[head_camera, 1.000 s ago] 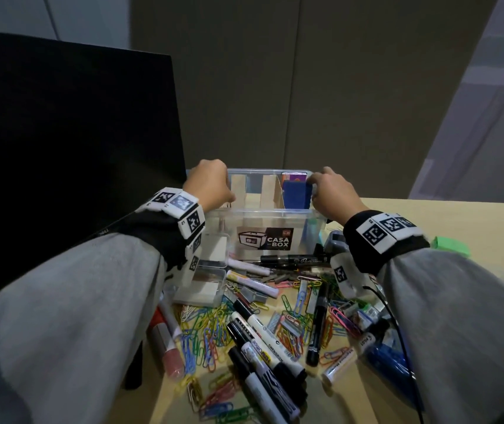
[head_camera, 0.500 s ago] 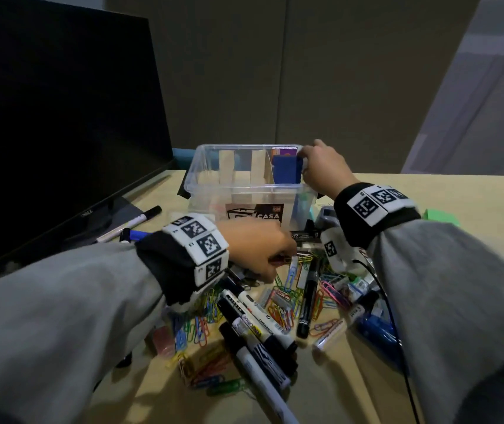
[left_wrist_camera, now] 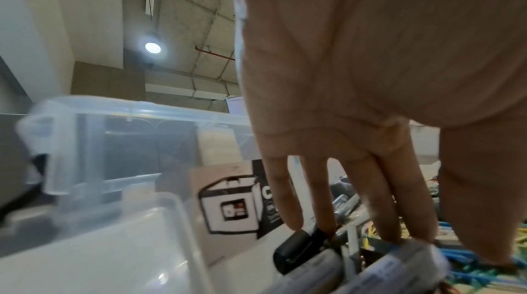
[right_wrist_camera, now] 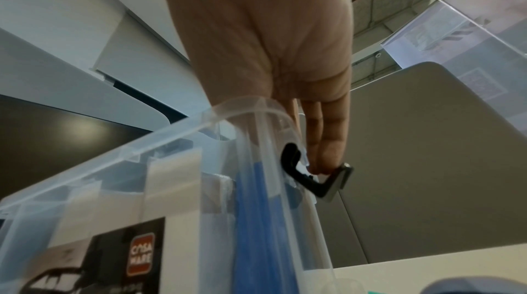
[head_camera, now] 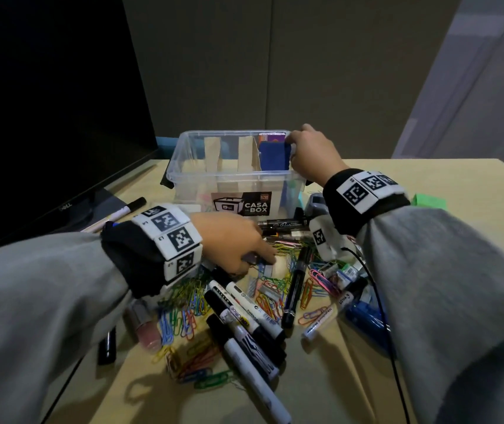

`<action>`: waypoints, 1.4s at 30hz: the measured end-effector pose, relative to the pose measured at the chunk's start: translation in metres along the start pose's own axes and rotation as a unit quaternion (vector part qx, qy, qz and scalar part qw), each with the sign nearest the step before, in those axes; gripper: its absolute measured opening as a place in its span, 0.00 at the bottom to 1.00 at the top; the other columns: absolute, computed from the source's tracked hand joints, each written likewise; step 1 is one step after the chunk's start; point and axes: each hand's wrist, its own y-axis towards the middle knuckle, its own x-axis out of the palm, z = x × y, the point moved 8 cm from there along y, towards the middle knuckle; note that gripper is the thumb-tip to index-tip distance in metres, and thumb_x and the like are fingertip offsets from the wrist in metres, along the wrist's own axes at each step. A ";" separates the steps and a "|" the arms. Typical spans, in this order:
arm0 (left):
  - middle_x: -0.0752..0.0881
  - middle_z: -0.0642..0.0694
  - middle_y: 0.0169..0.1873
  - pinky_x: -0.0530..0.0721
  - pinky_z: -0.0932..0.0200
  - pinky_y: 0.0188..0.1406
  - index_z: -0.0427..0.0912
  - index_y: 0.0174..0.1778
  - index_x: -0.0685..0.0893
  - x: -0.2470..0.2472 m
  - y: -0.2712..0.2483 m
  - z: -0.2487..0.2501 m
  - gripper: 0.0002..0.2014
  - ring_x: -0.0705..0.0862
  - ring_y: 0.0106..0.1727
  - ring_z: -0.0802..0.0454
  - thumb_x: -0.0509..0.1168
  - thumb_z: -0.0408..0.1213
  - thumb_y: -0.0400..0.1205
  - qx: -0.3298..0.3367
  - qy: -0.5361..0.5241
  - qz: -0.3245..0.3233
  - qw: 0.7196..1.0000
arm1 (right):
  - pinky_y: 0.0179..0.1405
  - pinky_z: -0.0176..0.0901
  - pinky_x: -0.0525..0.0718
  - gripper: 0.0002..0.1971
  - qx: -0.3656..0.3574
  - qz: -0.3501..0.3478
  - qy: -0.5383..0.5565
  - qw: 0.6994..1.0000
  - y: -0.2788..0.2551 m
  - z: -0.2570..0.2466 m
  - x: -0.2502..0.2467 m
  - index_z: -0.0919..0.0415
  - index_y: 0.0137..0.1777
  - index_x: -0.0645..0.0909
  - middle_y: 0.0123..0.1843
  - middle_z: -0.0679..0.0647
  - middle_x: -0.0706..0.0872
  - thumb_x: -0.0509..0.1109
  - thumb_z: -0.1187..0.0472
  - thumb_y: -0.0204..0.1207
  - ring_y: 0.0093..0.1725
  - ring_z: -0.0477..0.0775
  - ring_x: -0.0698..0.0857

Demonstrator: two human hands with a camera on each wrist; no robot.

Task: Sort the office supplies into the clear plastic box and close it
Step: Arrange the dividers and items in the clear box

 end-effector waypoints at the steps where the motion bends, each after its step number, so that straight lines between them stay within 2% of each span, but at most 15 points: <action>1: 0.82 0.57 0.68 0.82 0.49 0.62 0.63 0.77 0.72 -0.001 -0.003 -0.002 0.24 0.77 0.71 0.48 0.60 0.43 0.83 0.001 -0.002 0.006 1.000 | 0.60 0.54 0.83 0.17 0.000 0.001 0.000 1.000 0.000 0.000 0.000 0.61 0.69 0.79 0.65 0.59 0.76 0.64 0.66 0.81 0.60 0.62 0.81; 4: 0.86 0.58 0.62 0.83 0.53 0.59 0.61 0.70 0.80 -0.007 -0.006 -0.007 0.18 0.79 0.65 0.53 0.61 0.44 0.84 -0.005 -0.015 0.030 0.999 | 0.59 0.54 0.83 0.17 -0.002 0.004 -0.002 1.000 0.001 -0.001 0.000 0.61 0.69 0.79 0.64 0.59 0.76 0.63 0.67 0.81 0.59 0.63 0.82; 7: 0.88 0.55 0.56 0.85 0.52 0.55 0.57 0.67 0.83 -0.013 0.002 -0.009 0.17 0.82 0.57 0.52 0.61 0.44 0.82 -0.019 -0.039 0.065 0.997 | 0.59 0.54 0.83 0.17 -0.001 0.003 -0.002 1.000 0.001 -0.001 0.000 0.61 0.69 0.79 0.63 0.59 0.76 0.64 0.66 0.81 0.59 0.63 0.82; 12: 0.86 0.48 0.59 0.83 0.52 0.60 0.46 0.69 0.80 -0.022 0.025 0.001 0.17 0.84 0.57 0.50 0.65 0.41 0.84 -0.037 -0.062 0.106 0.992 | 0.58 0.52 0.82 0.16 0.000 0.009 0.002 1.000 0.002 -0.001 0.000 0.61 0.69 0.79 0.64 0.59 0.76 0.64 0.66 0.82 0.59 0.62 0.82; 17: 0.85 0.45 0.59 0.83 0.48 0.63 0.44 0.70 0.79 -0.015 0.045 0.007 0.19 0.83 0.59 0.45 0.68 0.40 0.82 -0.056 -0.055 0.062 0.995 | 0.57 0.50 0.80 0.16 0.002 0.010 0.007 1.000 0.002 0.000 0.001 0.60 0.69 0.79 0.65 0.58 0.76 0.64 0.67 0.82 0.59 0.61 0.81; 22: 0.83 0.44 0.59 0.83 0.51 0.62 0.43 0.70 0.79 -0.014 0.053 0.010 0.19 0.83 0.58 0.45 0.68 0.38 0.83 -0.080 -0.055 0.040 0.994 | 0.58 0.51 0.81 0.17 0.001 0.011 0.011 1.000 0.002 0.001 0.001 0.61 0.69 0.79 0.65 0.59 0.76 0.64 0.67 0.82 0.60 0.62 0.81; 25: 0.83 0.43 0.57 0.82 0.54 0.56 0.40 0.63 0.80 -0.007 0.057 0.008 0.14 0.83 0.55 0.45 0.68 0.38 0.82 -0.098 -0.068 0.013 0.993 | 0.58 0.51 0.81 0.17 0.002 0.010 0.013 1.000 0.002 0.003 0.002 0.60 0.70 0.79 0.65 0.59 0.76 0.63 0.66 0.82 0.60 0.62 0.81; 28: 0.84 0.44 0.53 0.84 0.51 0.55 0.44 0.54 0.79 -0.004 0.057 0.005 0.08 0.85 0.52 0.45 0.69 0.39 0.82 -0.098 -0.082 0.000 0.992 | 0.58 0.52 0.81 0.17 0.001 0.009 0.013 1.000 0.002 0.004 0.002 0.61 0.70 0.79 0.65 0.59 0.76 0.63 0.66 0.82 0.60 0.62 0.81; 32: 0.84 0.47 0.45 0.82 0.53 0.52 0.44 0.47 0.80 -0.005 0.050 0.003 0.03 0.83 0.49 0.47 0.69 0.36 0.81 -0.083 -0.114 0.013 0.990 | 0.57 0.52 0.81 0.17 -0.001 0.007 0.012 1.000 0.003 0.005 0.002 0.61 0.69 0.79 0.65 0.59 0.75 0.62 0.67 0.82 0.60 0.63 0.81; 34: 0.83 0.49 0.43 0.82 0.53 0.49 0.45 0.43 0.80 -0.008 0.046 0.000 0.04 0.83 0.48 0.48 0.69 0.35 0.80 -0.078 -0.146 0.043 0.985 | 0.56 0.52 0.81 0.17 -0.003 0.005 0.010 1.000 0.003 0.005 0.003 0.61 0.69 0.79 0.64 0.59 0.75 0.62 0.67 0.82 0.59 0.63 0.82; 38: 0.82 0.54 0.38 0.74 0.62 0.44 0.50 0.38 0.75 -0.022 0.035 -0.011 0.10 0.80 0.42 0.55 0.68 0.34 0.81 -0.075 -0.243 0.102 0.962 | 0.54 0.50 0.80 0.17 -0.003 0.004 0.005 1.000 0.004 0.005 0.003 0.61 0.69 0.79 0.64 0.58 0.75 0.63 0.67 0.82 0.58 0.62 0.82; 40: 0.83 0.54 0.39 0.75 0.61 0.42 0.51 0.39 0.76 -0.031 0.031 -0.015 0.09 0.80 0.42 0.56 0.69 0.36 0.81 -0.071 -0.285 0.121 0.948 | 0.53 0.50 0.79 0.16 -0.005 0.006 0.004 1.000 0.004 0.004 0.003 0.61 0.69 0.79 0.64 0.58 0.75 0.63 0.67 0.82 0.57 0.62 0.82; 42: 0.86 0.49 0.41 0.81 0.58 0.44 0.50 0.42 0.78 -0.037 0.027 -0.020 0.07 0.84 0.43 0.52 0.71 0.37 0.81 -0.076 -0.340 0.135 0.928 | 0.52 0.50 0.79 0.16 -0.005 0.007 0.007 1.000 0.004 0.004 0.003 0.61 0.68 0.79 0.63 0.58 0.75 0.63 0.67 0.81 0.56 0.62 0.82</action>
